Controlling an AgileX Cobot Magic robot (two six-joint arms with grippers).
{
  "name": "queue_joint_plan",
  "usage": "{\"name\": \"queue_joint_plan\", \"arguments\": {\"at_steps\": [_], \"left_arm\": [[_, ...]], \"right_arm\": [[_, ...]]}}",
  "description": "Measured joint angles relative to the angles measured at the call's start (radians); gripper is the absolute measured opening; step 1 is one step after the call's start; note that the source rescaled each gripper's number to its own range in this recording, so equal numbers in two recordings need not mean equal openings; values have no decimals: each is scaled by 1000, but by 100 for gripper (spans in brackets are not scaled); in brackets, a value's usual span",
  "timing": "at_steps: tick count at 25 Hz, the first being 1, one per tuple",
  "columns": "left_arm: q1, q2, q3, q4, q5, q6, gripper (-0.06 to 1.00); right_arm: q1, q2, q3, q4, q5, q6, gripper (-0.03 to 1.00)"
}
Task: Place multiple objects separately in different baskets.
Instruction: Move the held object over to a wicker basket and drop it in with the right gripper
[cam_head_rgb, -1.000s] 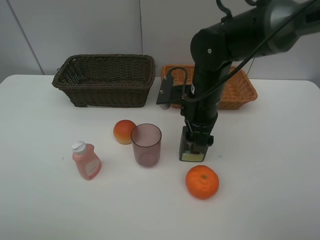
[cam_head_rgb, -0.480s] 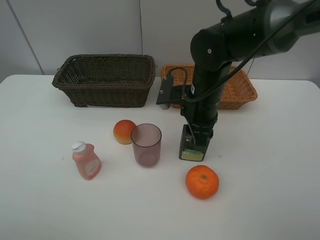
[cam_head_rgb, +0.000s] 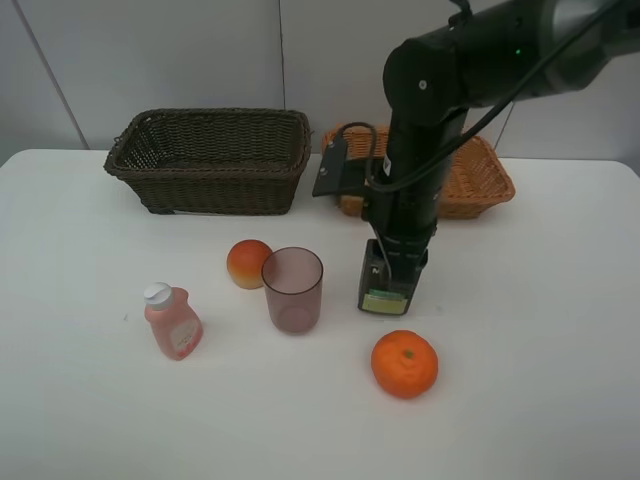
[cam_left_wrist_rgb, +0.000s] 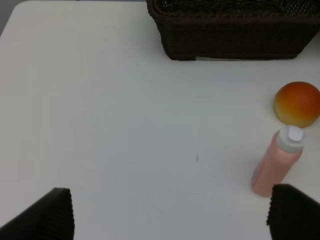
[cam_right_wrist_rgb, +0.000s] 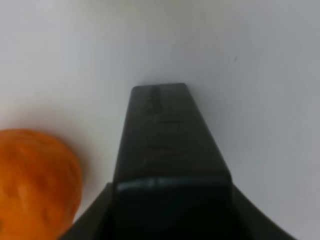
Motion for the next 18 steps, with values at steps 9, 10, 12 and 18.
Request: {"name": "queue_joint_plan", "arguments": {"at_steps": [9,10,12,18], "left_arm": [[0,0,0,0,0,0,100],[0,0,0,0,0,0,100],[0,0,0,0,0,0,100],[0,0,0,0,0,0,100]], "right_arm": [[0,-5,-309,4,182,326,2],[0,0,-351,4,190,352,2],[0,20,-430,13,194,397,2],[0,97,-614,73,201,446,2]]}}
